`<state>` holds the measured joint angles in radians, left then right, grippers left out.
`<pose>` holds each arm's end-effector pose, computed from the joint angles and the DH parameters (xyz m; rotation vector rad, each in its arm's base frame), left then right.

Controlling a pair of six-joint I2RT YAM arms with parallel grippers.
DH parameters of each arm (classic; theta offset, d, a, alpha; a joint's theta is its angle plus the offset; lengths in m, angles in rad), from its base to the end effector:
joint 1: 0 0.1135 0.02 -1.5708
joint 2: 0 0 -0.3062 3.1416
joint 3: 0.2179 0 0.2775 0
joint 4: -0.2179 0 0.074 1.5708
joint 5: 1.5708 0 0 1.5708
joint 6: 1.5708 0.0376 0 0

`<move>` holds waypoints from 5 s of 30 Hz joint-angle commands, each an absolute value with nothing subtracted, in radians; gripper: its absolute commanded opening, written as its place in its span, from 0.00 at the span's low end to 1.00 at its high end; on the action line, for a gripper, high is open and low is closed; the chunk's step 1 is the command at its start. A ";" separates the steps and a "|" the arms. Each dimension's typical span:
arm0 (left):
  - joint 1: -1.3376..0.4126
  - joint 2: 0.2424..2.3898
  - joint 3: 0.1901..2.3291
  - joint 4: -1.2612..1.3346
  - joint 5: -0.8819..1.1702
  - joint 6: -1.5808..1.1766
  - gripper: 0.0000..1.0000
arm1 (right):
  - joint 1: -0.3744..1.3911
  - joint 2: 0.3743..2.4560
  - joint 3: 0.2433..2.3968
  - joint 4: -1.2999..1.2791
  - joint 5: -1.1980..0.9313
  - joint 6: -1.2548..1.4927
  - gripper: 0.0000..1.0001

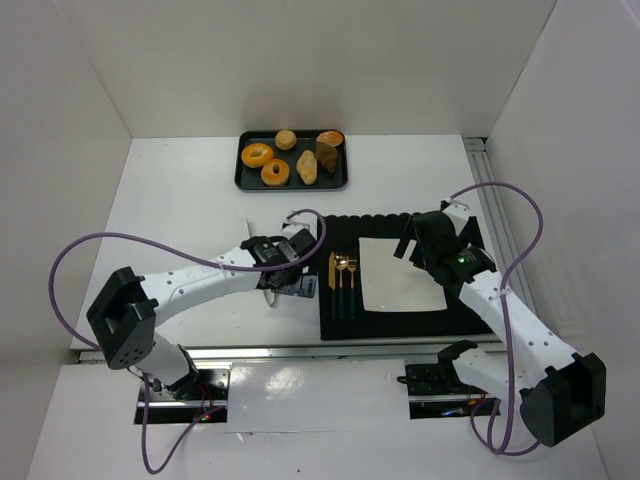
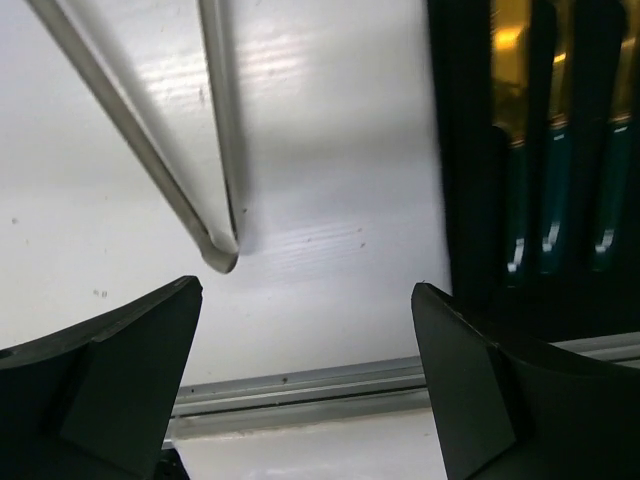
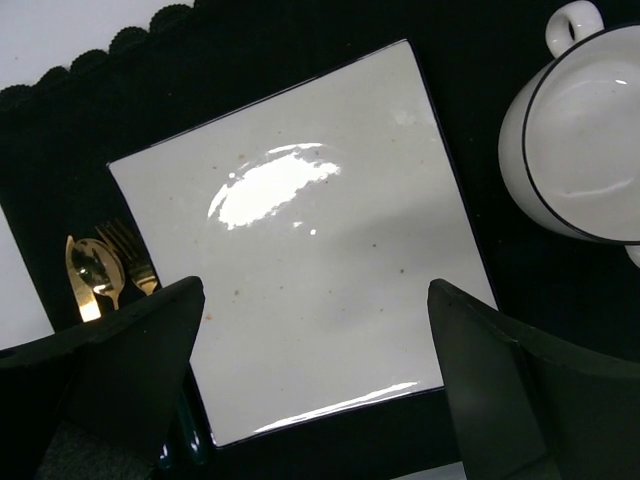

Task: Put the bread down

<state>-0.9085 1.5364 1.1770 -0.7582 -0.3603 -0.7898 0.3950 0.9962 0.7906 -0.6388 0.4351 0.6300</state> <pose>0.2146 -0.2537 0.2822 0.0448 2.5761 -0.1358 0.1933 0.0634 0.2931 0.4631 2.2690 -0.0145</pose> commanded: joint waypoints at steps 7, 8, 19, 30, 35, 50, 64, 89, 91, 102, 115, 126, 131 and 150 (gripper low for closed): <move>-0.792 1.413 0.980 -0.648 -0.344 -0.894 1.00 | 0.402 0.999 0.798 -0.552 0.382 0.598 1.00; -0.773 1.413 0.942 -0.577 -0.290 -0.850 1.00 | 0.402 0.999 0.798 -0.552 0.382 0.598 1.00; -0.614 1.569 0.950 -0.459 -0.242 -0.830 1.00 | 0.402 1.008 0.798 -0.543 0.360 0.598 1.00; -0.502 1.769 1.124 -0.444 -0.242 -0.779 0.98 | 0.402 0.986 0.778 -0.532 0.351 0.598 1.00; -0.482 1.793 1.147 -0.411 -0.215 -0.779 0.68 | 0.402 1.006 0.778 -0.532 0.351 0.589 1.00; -0.462 1.523 1.290 -0.560 -0.293 -0.646 0.36 | 0.402 1.025 0.824 -0.532 0.370 0.578 1.00; -0.422 1.709 1.600 -0.571 -0.058 -0.630 0.35 | 0.402 1.012 0.885 -0.607 0.439 0.601 1.00; -0.299 2.135 2.026 -0.592 0.114 -0.747 0.67 | 0.402 0.965 0.947 -0.701 0.525 0.580 1.00; -0.299 2.126 2.005 -0.577 0.103 -0.758 0.67 | 0.402 0.974 0.946 -0.692 0.525 0.580 1.00; -0.256 2.229 2.048 -0.545 0.253 -0.790 0.65 | 0.402 0.994 0.946 -0.692 0.525 0.580 1.00; -0.256 1.999 1.967 -0.525 0.209 -0.756 0.22 | 0.402 0.985 0.946 -0.692 0.525 0.580 1.00; -0.425 1.782 1.746 -0.557 0.334 -0.537 0.21 | 0.402 0.956 0.974 -0.735 0.572 0.580 1.00; -0.655 1.848 1.712 -0.586 0.314 -0.459 0.17 | 0.402 0.864 1.005 -0.779 0.636 0.620 1.00; -0.859 2.016 1.732 -0.462 0.454 -0.523 0.65 | 0.402 0.712 1.005 -0.779 0.663 0.666 1.00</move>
<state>-0.8471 2.0315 1.6859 -0.4965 0.4351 -0.5171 0.3950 0.7006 0.9840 -0.7666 0.6468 0.6498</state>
